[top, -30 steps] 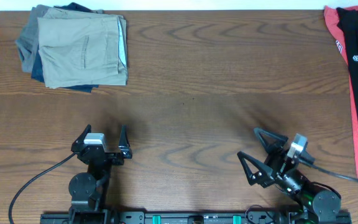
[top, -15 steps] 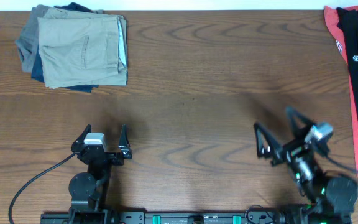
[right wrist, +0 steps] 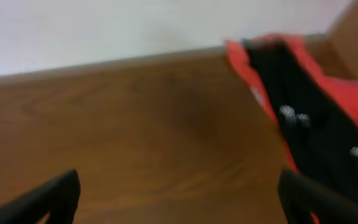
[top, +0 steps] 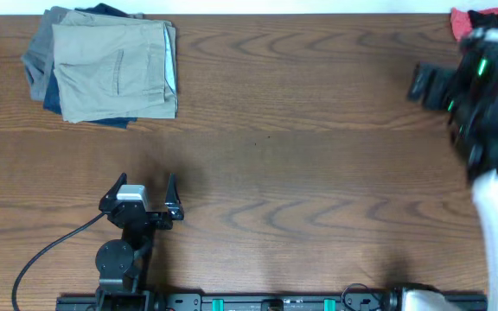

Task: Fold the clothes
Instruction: 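Reach the right gripper to the black shirt on the right pile and grasp, then lift the black shirt with the right gripper and drag it to table center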

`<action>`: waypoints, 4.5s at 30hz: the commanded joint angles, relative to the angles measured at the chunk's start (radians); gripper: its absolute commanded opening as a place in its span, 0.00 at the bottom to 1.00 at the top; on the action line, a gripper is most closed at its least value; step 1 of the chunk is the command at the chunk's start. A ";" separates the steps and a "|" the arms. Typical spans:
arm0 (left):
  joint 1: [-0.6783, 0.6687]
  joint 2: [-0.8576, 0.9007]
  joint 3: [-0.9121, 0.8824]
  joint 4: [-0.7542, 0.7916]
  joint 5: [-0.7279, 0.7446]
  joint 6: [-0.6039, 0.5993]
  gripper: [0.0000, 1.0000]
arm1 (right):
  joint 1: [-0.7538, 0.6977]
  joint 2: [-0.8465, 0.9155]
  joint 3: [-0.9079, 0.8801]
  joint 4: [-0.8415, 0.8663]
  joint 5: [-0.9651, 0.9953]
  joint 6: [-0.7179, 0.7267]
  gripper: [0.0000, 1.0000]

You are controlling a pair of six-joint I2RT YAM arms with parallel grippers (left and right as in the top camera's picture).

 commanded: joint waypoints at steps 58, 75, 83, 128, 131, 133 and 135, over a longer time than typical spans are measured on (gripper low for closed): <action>-0.003 -0.005 -0.017 -0.033 0.012 0.013 0.98 | -0.417 1.189 0.910 -0.289 0.319 -0.216 0.21; -0.003 -0.005 -0.017 -0.033 0.012 0.013 0.98 | -0.400 1.121 0.911 -0.354 0.420 -0.189 0.01; -0.003 -0.005 -0.017 -0.033 0.012 0.013 0.98 | -0.391 1.027 0.911 -0.389 0.446 -0.066 0.01; -0.003 -0.005 -0.017 -0.033 0.012 0.013 0.98 | 0.728 0.797 0.910 -0.330 -0.003 -0.017 0.01; -0.003 -0.005 -0.017 -0.033 0.012 0.013 0.98 | 0.750 0.793 0.910 -0.391 -0.004 -0.006 0.01; -0.003 -0.005 -0.017 -0.033 0.012 0.013 0.98 | 0.755 0.789 0.910 -0.446 -0.005 0.026 0.01; -0.003 -0.005 -0.017 -0.033 0.012 0.013 0.98 | 0.755 0.784 0.910 -0.509 -0.022 0.069 0.01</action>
